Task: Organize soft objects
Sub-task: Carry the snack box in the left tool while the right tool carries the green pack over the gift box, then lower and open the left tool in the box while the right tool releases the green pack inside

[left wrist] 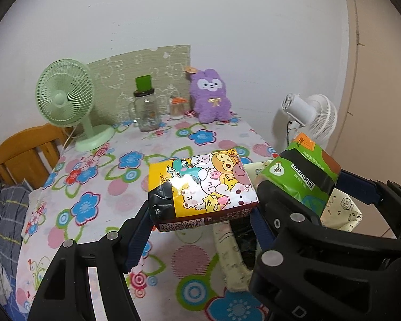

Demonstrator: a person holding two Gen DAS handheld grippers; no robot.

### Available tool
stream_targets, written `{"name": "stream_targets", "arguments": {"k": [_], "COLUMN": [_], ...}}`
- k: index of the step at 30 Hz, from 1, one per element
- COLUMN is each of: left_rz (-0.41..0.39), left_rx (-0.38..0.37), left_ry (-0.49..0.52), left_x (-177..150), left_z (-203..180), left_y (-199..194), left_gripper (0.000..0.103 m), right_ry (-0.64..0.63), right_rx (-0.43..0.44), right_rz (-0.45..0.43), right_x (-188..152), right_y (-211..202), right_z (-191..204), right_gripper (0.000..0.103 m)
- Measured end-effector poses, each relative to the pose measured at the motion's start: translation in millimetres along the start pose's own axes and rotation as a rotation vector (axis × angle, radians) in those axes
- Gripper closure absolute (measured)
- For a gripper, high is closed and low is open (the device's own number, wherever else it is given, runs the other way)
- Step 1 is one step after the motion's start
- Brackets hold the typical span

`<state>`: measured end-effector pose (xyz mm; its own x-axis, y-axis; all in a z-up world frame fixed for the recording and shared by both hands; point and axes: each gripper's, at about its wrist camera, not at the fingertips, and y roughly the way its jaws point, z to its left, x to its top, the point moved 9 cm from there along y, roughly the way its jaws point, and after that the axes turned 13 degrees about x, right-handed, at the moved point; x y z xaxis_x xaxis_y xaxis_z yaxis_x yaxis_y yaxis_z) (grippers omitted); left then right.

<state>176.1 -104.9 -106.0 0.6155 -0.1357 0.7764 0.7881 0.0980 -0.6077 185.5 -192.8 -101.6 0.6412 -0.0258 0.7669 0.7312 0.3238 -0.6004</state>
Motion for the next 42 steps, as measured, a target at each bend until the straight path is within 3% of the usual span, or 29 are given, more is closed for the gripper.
{"name": "stream_targets", "arguments": {"k": [12,29,42], "left_rz": [0.000,0.075,0.110], "left_rx": [-0.071,-0.162,-0.179], "left_ry": [0.058,0.115,0.172], "left_x": [5.4,-3.0,-8.7], "left_z": [-39.8,-91.0,-108.8], "left_y": [12.1,45.0,53.2], "left_gripper": [0.029,0.027,0.006], "right_ry": [0.043,0.101,0.133], "right_rx": [-0.068,-0.125,-0.109], "right_rz": [-0.010,0.036,0.047], "right_x": [-2.5,-15.7,-16.7], "right_y": [-1.0,13.2,24.7], "right_z": [-39.5,-90.4,-109.7], "right_gripper": [0.019,0.019,0.019]}}
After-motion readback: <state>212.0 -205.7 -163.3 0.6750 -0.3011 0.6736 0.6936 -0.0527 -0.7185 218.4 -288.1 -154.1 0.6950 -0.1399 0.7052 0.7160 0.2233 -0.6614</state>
